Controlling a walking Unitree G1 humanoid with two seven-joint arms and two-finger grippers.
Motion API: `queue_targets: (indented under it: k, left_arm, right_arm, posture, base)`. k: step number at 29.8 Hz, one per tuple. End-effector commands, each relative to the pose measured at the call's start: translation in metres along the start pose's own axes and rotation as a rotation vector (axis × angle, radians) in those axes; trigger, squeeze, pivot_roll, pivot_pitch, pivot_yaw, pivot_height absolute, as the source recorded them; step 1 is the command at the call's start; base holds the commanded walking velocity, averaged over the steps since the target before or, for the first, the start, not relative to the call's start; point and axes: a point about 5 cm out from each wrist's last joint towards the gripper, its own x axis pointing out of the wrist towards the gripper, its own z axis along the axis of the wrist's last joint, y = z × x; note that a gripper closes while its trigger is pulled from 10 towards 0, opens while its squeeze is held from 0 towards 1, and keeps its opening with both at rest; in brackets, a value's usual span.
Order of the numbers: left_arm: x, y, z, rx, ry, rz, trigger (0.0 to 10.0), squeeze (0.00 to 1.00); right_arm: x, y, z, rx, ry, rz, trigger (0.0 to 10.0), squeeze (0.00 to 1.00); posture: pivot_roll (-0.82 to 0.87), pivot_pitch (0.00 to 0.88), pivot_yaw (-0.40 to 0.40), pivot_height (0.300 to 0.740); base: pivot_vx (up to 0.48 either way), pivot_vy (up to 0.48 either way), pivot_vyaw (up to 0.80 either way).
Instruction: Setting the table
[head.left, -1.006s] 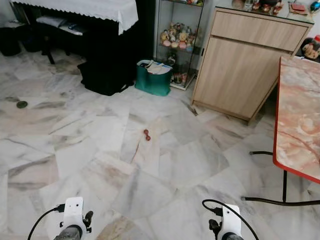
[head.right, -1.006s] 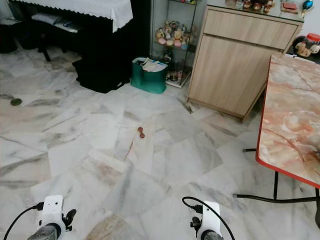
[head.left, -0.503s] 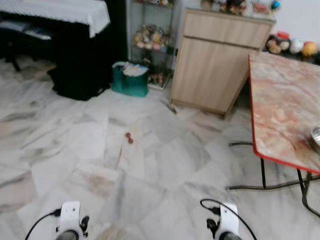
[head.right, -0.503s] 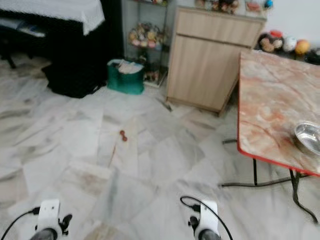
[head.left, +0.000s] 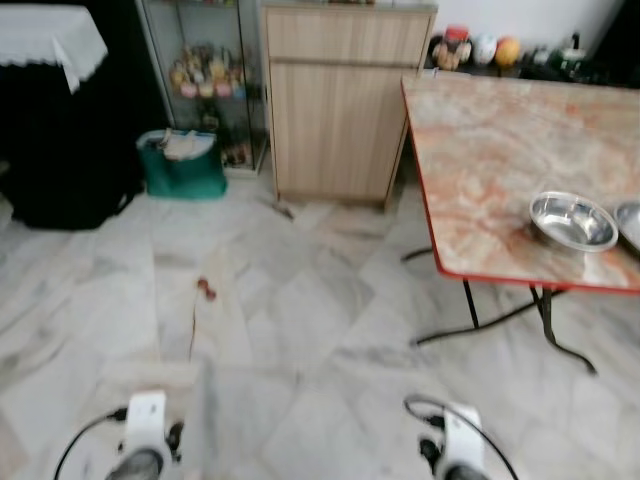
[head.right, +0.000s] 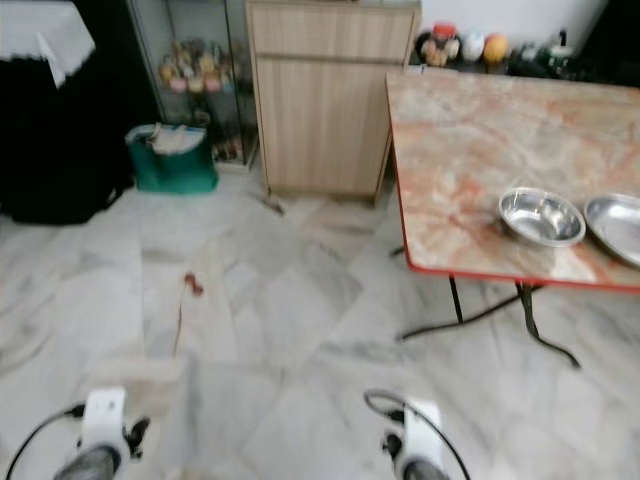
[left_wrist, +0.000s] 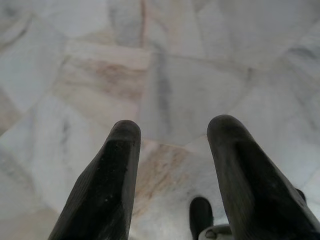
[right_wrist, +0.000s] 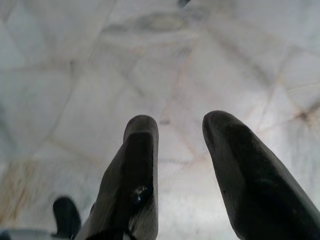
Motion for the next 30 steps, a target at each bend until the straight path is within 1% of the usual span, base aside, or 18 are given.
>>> queue_targets:
  k: [1,10,16,20,28,30]
  left_arm:
    - [-0.0018,0.004,-0.0071,0.013,0.033,0.004,10.0,0.0]
    - [-0.0023,0.0055,-0.0084,0.007,0.034,0.011,10.0,0.0]
    - [-0.0024,0.0068,-0.0082,0.006,0.034,0.016,10.0,0.0]
    - [-0.0023,0.0083,-0.0077,0.004,0.033,0.019,10.0,0.0]
    - [-0.0023,0.0079,-0.0076,0.012,0.031,0.017,10.0,0.0]
    - [-0.0023,0.0081,-0.0073,0.016,0.03,0.017,10.0,0.0]
  right_arm:
    - [0.0001,0.0048,-0.0011,0.001,0.002,0.01,10.0,0.0]
    - [0.0003,0.0054,0.0,0.008,-0.004,0.005,10.0,0.0]
    - [-0.0002,0.0029,-0.0013,0.009,-0.005,-0.008,10.0,0.0]
    - [-0.0007,0.0002,-0.0017,-0.006,-0.013,-0.021,10.0,0.0]
    - [-0.0012,-0.0007,-0.0031,0.003,-0.013,-0.027,10.0,0.0]
    - [-0.0012,-0.0005,-0.0032,0.005,-0.014,-0.026,10.0,0.0]
  posture:
    - [-0.04,0.0,-0.029,0.74]
    - [-0.04,0.0,-0.028,0.74]
    - [-0.03,0.0,-0.028,0.74]
    - [-0.03,0.0,-0.028,0.74]
    - [-0.03,0.0,-0.027,0.74]
    - [-0.03,0.0,-0.027,0.74]
  base:
    - [0.0,0.0,-0.64]
    - [0.0,0.0,-0.64]
    - [0.0,0.0,-0.64]
    - [0.0,0.0,0.0]
    - [0.0,0.0,0.0]
    - [0.0,-0.296,0.0]
